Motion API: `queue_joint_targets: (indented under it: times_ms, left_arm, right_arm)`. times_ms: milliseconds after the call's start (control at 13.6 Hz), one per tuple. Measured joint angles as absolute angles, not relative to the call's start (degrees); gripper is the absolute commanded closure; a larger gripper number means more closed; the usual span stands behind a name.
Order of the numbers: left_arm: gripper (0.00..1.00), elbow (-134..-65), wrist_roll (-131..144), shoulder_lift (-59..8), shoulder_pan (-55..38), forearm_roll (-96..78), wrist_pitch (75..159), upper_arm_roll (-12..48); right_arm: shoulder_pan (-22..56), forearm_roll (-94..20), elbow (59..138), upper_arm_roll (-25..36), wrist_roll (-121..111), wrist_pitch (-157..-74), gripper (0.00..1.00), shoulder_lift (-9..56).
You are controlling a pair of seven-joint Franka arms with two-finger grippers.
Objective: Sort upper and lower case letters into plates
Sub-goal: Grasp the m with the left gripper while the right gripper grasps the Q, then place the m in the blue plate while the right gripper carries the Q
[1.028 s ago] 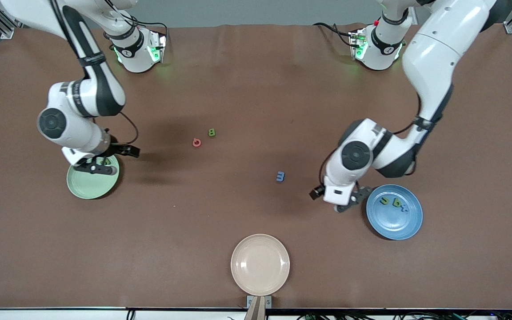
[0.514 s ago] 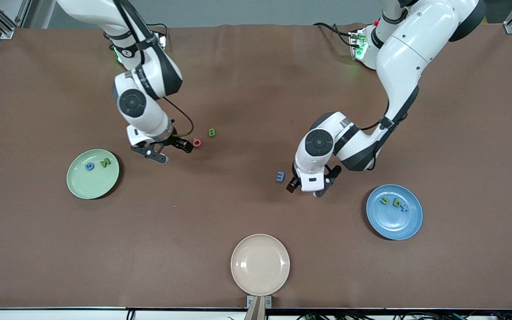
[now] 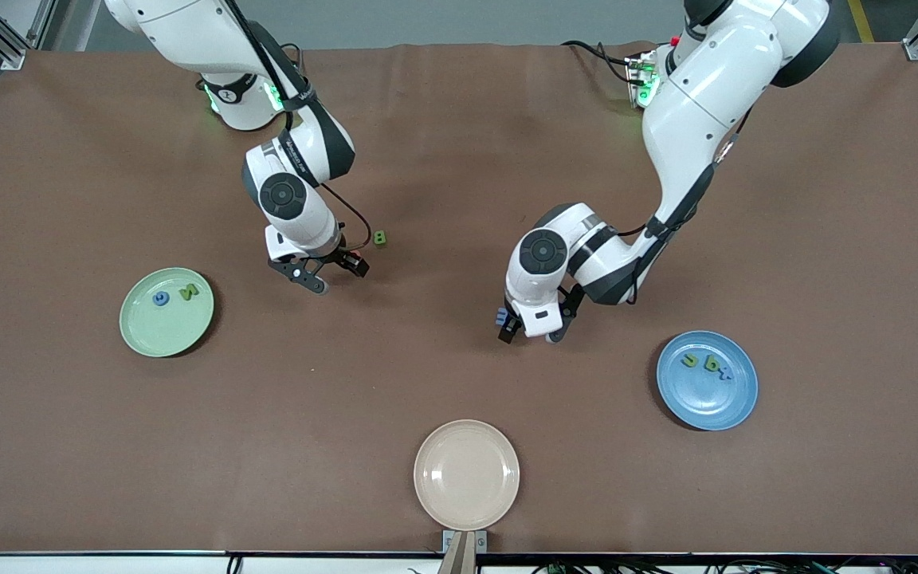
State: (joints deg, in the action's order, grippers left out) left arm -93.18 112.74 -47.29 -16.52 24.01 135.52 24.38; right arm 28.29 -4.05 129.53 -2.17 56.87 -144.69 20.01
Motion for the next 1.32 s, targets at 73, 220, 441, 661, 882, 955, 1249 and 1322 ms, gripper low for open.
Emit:
queue_joint_targets:
  times_ms: [73, 220, 441, 661, 882, 955, 1249, 1322]
  left_arm:
    - [0.0, -92.5, 113.8, -47.6, -17.5, 24.0, 135.6, 23.8]
    - [0.0, -91.4, 114.7, -48.2, -18.2, 24.0, 135.6, 23.6]
    - [0.08, -91.2, 114.8, -48.3, -18.3, 24.0, 135.6, 23.6]
    - [0.19, -91.2, 115.0, -48.5, -19.2, 24.0, 135.6, 23.6]
    - [0.5, -91.0, 115.0, -48.4, -19.4, 24.0, 135.5, 23.6]
    - [0.63, -90.8, 115.0, -48.4, -19.5, 24.0, 135.5, 23.6]
    - [0.92, -90.1, 115.0, -48.4, -19.5, 24.0, 135.5, 23.6]
    - [0.95, -89.9, 115.0, -48.3, -19.5, 24.0, 135.4, 23.6]
  right_arm:
    - [28.4, -4.1, 129.6, -2.2, 57.1, -144.7, 0.2, 20.1]
    - [29.1, -4.1, 129.9, -2.2, 57.9, -144.5, 0.24, 20.2]
    - [31.0, -4.1, 130.3, -2.2, 59.9, -144.5, 0.24, 20.8]
    - [31.4, -4.1, 130.3, -2.1, 60.2, -144.5, 0.29, 21.7]
    - [31.4, -4.1, 130.3, -1.8, 60.2, -144.4, 0.42, 21.8]
    - [31.4, -4.1, 130.3, -1.8, 60.2, -144.4, 0.46, 21.8]
    - [31.4, -4.1, 130.3, -1.8, 60.2, -144.3, 0.56, 21.8]
    - [31.5, -4.1, 130.3, -1.8, 60.2, -144.3, 0.56, 21.8]
